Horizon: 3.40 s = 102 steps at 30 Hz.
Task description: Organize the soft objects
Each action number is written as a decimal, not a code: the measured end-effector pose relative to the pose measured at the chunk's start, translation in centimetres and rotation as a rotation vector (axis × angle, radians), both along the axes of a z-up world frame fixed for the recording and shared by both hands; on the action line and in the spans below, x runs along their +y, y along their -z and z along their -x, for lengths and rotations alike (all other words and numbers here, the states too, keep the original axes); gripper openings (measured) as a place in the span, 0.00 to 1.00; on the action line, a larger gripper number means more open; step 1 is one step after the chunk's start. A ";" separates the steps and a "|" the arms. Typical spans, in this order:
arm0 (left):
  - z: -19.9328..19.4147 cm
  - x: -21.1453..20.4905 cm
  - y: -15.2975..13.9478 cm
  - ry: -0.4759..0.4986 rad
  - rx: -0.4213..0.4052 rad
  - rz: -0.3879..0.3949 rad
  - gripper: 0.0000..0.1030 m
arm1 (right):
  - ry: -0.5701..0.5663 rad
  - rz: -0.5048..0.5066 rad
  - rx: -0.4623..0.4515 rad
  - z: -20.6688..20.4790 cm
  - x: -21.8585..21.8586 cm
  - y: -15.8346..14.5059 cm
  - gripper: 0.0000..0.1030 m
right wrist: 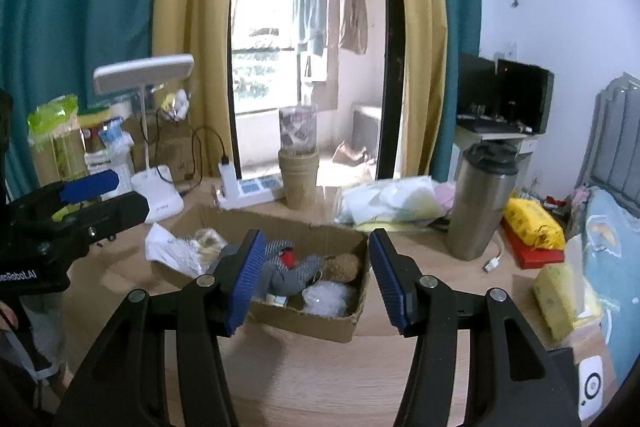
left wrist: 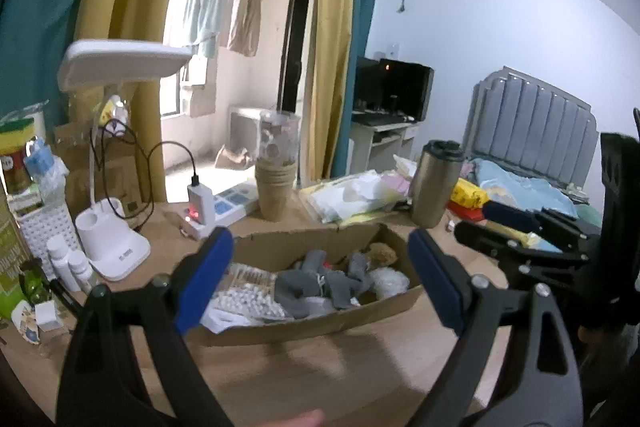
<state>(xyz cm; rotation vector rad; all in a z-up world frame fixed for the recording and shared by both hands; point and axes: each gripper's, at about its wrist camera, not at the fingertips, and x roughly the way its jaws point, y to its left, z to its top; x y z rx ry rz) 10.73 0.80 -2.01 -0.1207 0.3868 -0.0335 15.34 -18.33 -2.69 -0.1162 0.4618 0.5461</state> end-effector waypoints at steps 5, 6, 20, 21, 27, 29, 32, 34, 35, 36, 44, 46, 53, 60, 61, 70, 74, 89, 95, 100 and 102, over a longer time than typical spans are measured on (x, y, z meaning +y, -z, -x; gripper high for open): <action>1.2 0.0 -1.5 0.022 -0.027 0.025 0.88 | 0.033 -0.011 -0.032 1.4 -0.8 -1.8 0.56; 1.4 0.0 -1.7 0.019 -0.034 0.026 0.88 | 0.040 -0.012 -0.042 1.8 -0.9 -2.2 0.57; 4.6 0.3 -3.3 -0.103 -0.086 -0.063 0.88 | 0.034 -0.033 -0.164 5.6 -2.2 -5.0 0.72; 4.7 0.3 -3.4 -0.111 -0.088 -0.063 0.88 | 0.031 -0.034 -0.166 5.7 -2.1 -5.1 0.72; 5.4 0.9 -3.7 -0.162 -0.114 -0.052 0.88 | 0.037 -0.040 -0.173 6.0 -2.2 -5.4 0.72; 5.5 0.9 -3.8 -0.160 -0.113 -0.064 0.88 | 0.042 -0.044 -0.175 6.1 -2.4 -5.4 0.72; 5.6 0.5 -3.8 -0.168 -0.117 -0.082 0.88 | 0.046 -0.046 -0.177 6.0 -2.3 -5.3 0.72; 5.7 0.3 -3.9 -0.172 -0.121 -0.086 0.88 | 0.046 -0.046 -0.172 6.0 -2.3 -5.3 0.72; 5.7 0.2 -3.9 -0.173 -0.123 -0.087 0.88 | 0.046 -0.045 -0.170 6.0 -2.3 -5.2 0.72; 5.6 0.2 -3.9 -0.173 -0.123 -0.087 0.88 | 0.046 -0.046 -0.168 5.9 -2.4 -5.2 0.72; 5.5 -0.1 -3.8 -0.161 -0.122 -0.082 0.88 | 0.049 -0.049 -0.163 5.8 -2.6 -5.1 0.72; 5.5 -0.2 -3.9 -0.158 -0.122 -0.084 0.88 | 0.048 -0.050 -0.162 5.8 -2.6 -5.2 0.72; 5.5 -0.3 -3.8 -0.150 -0.117 -0.088 0.88 | 0.048 -0.050 -0.163 5.7 -2.5 -5.1 0.72; 5.5 -0.3 -3.8 -0.150 -0.114 -0.086 0.88 | 0.047 -0.050 -0.162 5.7 -2.5 -5.1 0.72; 5.4 -0.4 -3.8 -0.149 -0.112 -0.086 0.88 | 0.047 -0.049 -0.162 5.7 -2.5 -5.1 0.72; 5.4 -0.5 -3.5 -0.138 -0.104 -0.082 0.88 | 0.044 -0.049 -0.159 5.6 -2.3 -4.9 0.72; 5.4 -0.7 -3.5 -0.132 -0.103 -0.085 0.88 | 0.044 -0.048 -0.159 5.6 -2.3 -4.9 0.72; 5.5 -0.6 -3.5 -0.134 -0.102 -0.086 0.88 | 0.045 -0.049 -0.158 5.6 -2.3 -4.9 0.72; 5.5 -0.6 -3.5 -0.133 -0.103 -0.086 0.88 | 0.044 -0.047 -0.158 5.6 -2.3 -4.9 0.72; 5.5 -0.6 -3.5 -0.134 -0.103 -0.086 0.88 | 0.045 -0.048 -0.158 5.6 -2.3 -4.9 0.72; 5.4 -0.7 -3.5 -0.134 -0.102 -0.086 0.88 | 0.045 -0.049 -0.157 5.6 -2.3 -4.9 0.72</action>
